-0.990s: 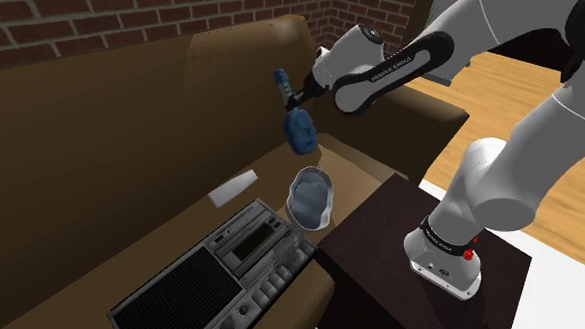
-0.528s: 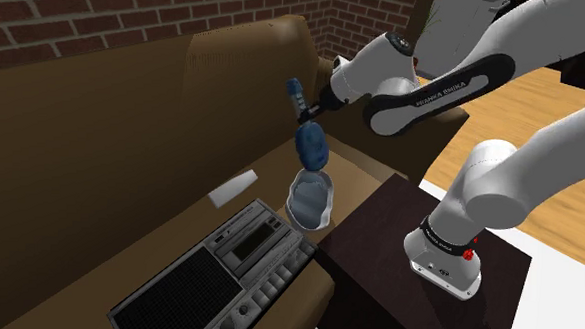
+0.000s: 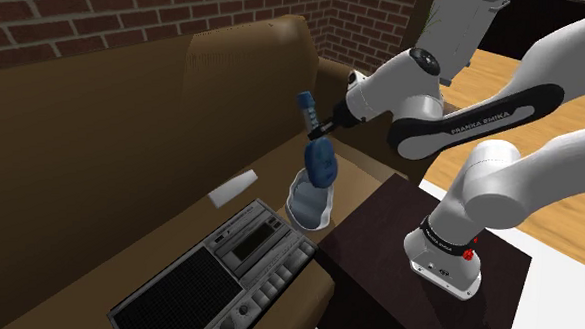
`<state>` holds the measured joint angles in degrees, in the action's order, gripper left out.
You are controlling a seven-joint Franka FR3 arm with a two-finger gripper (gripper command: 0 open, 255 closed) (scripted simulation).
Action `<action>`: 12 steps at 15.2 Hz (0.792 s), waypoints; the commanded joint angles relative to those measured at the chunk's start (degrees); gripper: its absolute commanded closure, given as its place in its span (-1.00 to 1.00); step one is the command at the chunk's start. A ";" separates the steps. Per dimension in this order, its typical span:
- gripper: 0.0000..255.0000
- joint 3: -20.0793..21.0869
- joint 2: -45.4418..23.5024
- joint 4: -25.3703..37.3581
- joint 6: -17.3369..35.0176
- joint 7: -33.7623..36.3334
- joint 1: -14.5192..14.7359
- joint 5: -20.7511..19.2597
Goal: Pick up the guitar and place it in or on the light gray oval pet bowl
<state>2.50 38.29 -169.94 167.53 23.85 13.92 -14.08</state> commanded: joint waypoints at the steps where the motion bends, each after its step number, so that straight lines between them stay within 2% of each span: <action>1: 1.00 0.87 -1.16 -0.99 2.32 0.74 -0.85 -0.44; 7: 1.00 4.42 -6.65 -2.83 10.06 2.74 -5.05 -2.08; 12: 1.00 10.33 -11.92 -3.79 17.04 4.62 -11.35 -3.34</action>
<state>11.67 27.44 -173.60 183.06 28.25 3.97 -17.17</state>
